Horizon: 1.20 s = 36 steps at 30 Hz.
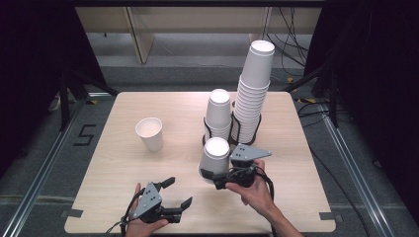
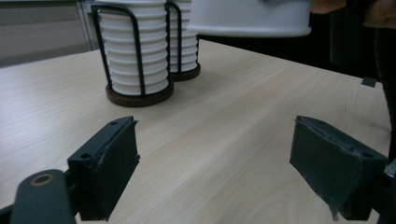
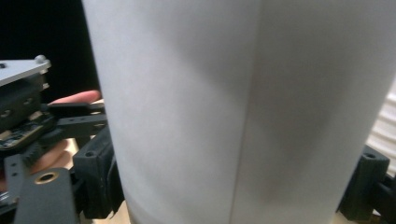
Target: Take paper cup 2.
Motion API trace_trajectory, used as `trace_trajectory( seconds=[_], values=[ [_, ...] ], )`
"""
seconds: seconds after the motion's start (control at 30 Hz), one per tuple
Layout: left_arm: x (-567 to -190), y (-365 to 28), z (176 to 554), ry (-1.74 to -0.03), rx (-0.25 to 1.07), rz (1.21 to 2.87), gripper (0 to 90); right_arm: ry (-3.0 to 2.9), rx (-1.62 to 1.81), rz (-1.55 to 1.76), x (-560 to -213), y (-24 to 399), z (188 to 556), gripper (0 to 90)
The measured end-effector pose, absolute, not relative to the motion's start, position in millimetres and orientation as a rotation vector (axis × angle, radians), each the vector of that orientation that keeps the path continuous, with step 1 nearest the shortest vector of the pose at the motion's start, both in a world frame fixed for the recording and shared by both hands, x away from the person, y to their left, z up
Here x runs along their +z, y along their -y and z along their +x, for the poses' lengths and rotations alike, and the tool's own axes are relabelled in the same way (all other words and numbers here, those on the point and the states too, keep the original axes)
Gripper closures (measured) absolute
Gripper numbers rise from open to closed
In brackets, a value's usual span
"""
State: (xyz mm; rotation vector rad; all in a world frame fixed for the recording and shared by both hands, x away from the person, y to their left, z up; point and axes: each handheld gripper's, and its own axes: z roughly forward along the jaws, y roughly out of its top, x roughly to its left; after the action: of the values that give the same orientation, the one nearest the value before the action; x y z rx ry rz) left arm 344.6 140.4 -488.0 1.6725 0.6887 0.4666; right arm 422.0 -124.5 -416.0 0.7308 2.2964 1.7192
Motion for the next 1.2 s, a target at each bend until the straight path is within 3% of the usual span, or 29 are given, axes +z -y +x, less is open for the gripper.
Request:
trace_trajectory(
  seconds=[0.8,1.2],
  values=[
    [-486.6,-131.6,343.6,-0.645,0.424,1.626,14.2,-2.401,1.681,0.583,-435.3,84.8,401.1,16.7],
    [-487.1,-128.3,344.9,-0.693,0.426,1.624,0.9,-2.396,1.727,0.573,-437.7,67.6,392.4,17.0]
  ],
)
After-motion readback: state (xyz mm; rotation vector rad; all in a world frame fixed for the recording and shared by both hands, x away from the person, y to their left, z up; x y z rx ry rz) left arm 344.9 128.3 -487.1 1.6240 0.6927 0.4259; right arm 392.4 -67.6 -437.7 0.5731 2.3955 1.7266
